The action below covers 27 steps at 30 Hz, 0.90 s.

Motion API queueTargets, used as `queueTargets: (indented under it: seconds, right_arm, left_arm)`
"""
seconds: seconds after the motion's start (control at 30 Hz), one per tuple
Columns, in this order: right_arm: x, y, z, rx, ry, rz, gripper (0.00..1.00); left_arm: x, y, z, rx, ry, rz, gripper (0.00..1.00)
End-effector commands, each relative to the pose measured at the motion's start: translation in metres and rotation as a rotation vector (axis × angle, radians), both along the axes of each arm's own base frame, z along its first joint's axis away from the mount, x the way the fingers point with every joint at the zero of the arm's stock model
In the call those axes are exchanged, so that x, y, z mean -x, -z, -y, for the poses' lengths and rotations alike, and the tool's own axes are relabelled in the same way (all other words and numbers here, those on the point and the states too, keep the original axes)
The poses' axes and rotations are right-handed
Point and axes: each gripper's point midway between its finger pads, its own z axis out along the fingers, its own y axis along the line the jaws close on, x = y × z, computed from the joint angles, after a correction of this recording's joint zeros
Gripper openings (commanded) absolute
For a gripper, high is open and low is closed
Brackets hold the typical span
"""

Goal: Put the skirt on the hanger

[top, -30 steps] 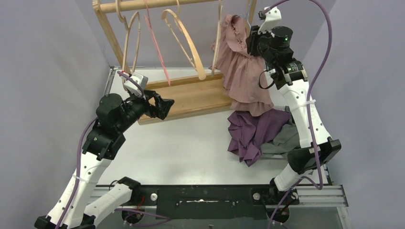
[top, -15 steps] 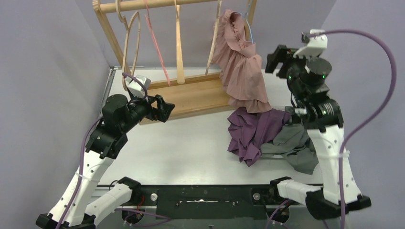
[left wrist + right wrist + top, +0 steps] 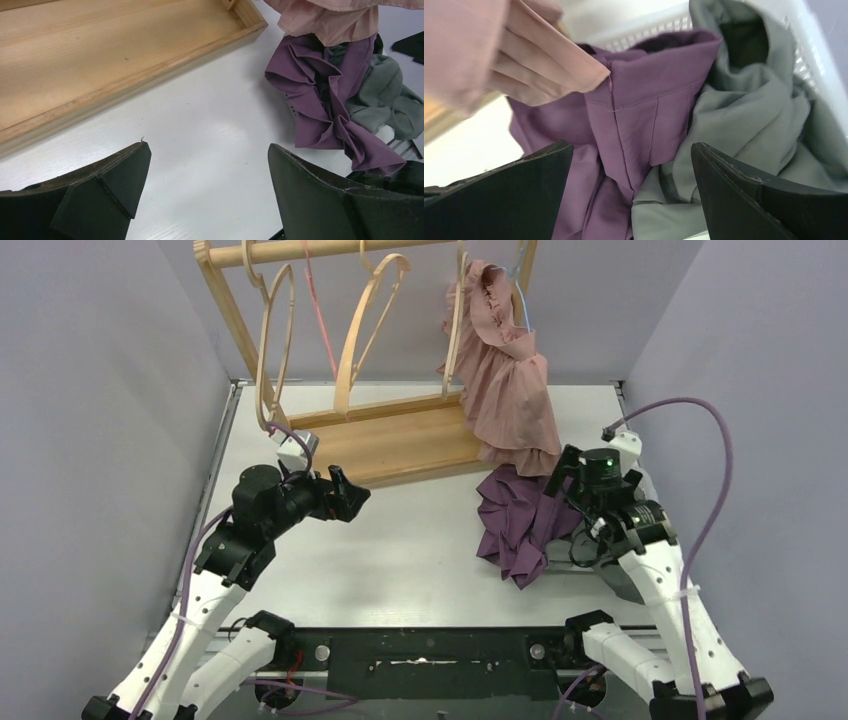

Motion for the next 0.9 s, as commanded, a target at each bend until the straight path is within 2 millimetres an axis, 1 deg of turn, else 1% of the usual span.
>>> queueTargets:
  seconds: [0.0, 0.07, 0.1, 0.17, 0.2, 0.23, 0.27, 0.33, 0.37, 0.4, 0.43, 0.53, 0.57, 0.6, 0.63, 0.73, 0.87]
  right_arm:
    - [-0.025, 0.024, -0.005, -0.066, 0.083, -0.009, 0.93]
    - [-0.031, 0.037, -0.007, -0.067, 0.088, -0.021, 0.91]
    - [-0.033, 0.042, -0.007, -0.065, 0.09, -0.019, 0.88]
    - [-0.033, 0.05, -0.003, -0.049, 0.107, -0.031, 0.78]
    - [-0.032, 0.053, 0.0, -0.037, 0.117, -0.038, 0.72]
    - [-0.03, 0.056, 0.004, -0.022, 0.129, -0.044, 0.64]
    - [-0.027, 0.058, 0.008, -0.007, 0.147, -0.045, 0.53]
    - [-0.02, 0.054, 0.019, 0.024, 0.187, -0.031, 0.27]
    - [-0.017, 0.048, 0.024, 0.032, 0.209, -0.009, 0.15]
    - [-0.015, 0.04, 0.028, 0.036, 0.23, 0.017, 0.06]
    - [-0.013, 0.029, 0.033, 0.038, 0.247, 0.052, 0.0]
    - [-0.007, -0.011, 0.039, 0.026, 0.264, 0.16, 0.0]
    - [-0.006, -0.027, 0.039, 0.016, 0.255, 0.194, 0.0]
    - [-0.003, -0.047, 0.038, 0.001, 0.247, 0.239, 0.0]
    - [-0.001, -0.06, 0.037, -0.01, 0.229, 0.266, 0.0]
    - [0.006, -0.107, 0.03, -0.043, 0.156, 0.372, 0.0]
    - [0.02, -0.178, 0.02, -0.075, 0.048, 0.552, 0.0]
  left_arm:
    - [-0.005, -0.023, 0.008, 0.082, 0.014, 0.062, 0.88]
    - [-0.006, -0.021, 0.009, 0.081, 0.015, 0.053, 0.88]
    - [-0.006, -0.021, 0.009, 0.082, 0.015, 0.052, 0.88]
    - [-0.007, -0.02, 0.01, 0.081, 0.015, 0.049, 0.88]
    - [-0.008, -0.019, 0.009, 0.081, 0.011, 0.047, 0.88]
    - [-0.008, -0.02, 0.009, 0.081, 0.01, 0.048, 0.88]
    - [-0.008, -0.02, 0.009, 0.081, 0.007, 0.05, 0.88]
    - [-0.01, -0.022, 0.008, 0.08, 0.001, 0.057, 0.88]
    - [-0.01, -0.023, 0.008, 0.079, 0.002, 0.061, 0.88]
    - [-0.011, -0.024, 0.008, 0.078, -0.001, 0.064, 0.88]
    - [-0.012, -0.025, 0.008, 0.077, -0.002, 0.068, 0.88]
    - [-0.015, -0.028, 0.007, 0.075, -0.01, 0.075, 0.87]
    - [-0.016, -0.03, 0.007, 0.075, -0.012, 0.078, 0.87]
    - [-0.016, -0.03, 0.007, 0.075, -0.015, 0.077, 0.87]
    - [-0.017, -0.031, 0.007, 0.076, -0.02, 0.078, 0.87]
    - [-0.021, -0.035, 0.004, 0.078, -0.046, 0.077, 0.87]
    - [-0.025, -0.036, 0.003, 0.082, -0.065, 0.066, 0.86]
